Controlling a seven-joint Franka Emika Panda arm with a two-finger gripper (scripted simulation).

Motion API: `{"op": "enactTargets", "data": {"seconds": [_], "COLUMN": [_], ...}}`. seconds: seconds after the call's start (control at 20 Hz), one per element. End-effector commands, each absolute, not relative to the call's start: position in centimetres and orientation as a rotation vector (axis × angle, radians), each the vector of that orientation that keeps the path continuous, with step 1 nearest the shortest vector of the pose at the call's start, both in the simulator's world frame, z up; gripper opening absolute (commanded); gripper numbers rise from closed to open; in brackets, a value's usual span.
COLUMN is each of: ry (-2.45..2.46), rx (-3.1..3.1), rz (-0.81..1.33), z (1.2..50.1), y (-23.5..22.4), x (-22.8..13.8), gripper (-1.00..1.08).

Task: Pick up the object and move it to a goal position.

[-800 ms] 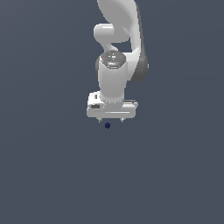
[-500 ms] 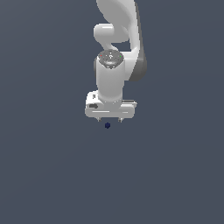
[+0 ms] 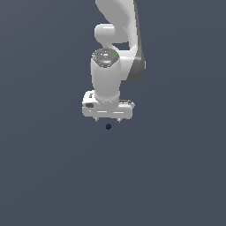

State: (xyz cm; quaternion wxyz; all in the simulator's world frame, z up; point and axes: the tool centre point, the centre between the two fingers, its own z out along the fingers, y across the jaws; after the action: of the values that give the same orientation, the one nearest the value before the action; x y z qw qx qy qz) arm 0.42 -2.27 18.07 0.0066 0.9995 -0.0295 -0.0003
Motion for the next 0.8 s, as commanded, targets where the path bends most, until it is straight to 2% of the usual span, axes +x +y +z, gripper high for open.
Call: {"op": "enactTargets", "data": {"seconds": [0.0,0.75], "ry": [-0.113,-0.563], "rx": [3.128,3.094], "rz": [-0.002,-0.003], "z": [17.8,12.1], "y": [-2.2,-2.1], "x": [0.3,-2.3], "gripper": [1.00,1.00]}}
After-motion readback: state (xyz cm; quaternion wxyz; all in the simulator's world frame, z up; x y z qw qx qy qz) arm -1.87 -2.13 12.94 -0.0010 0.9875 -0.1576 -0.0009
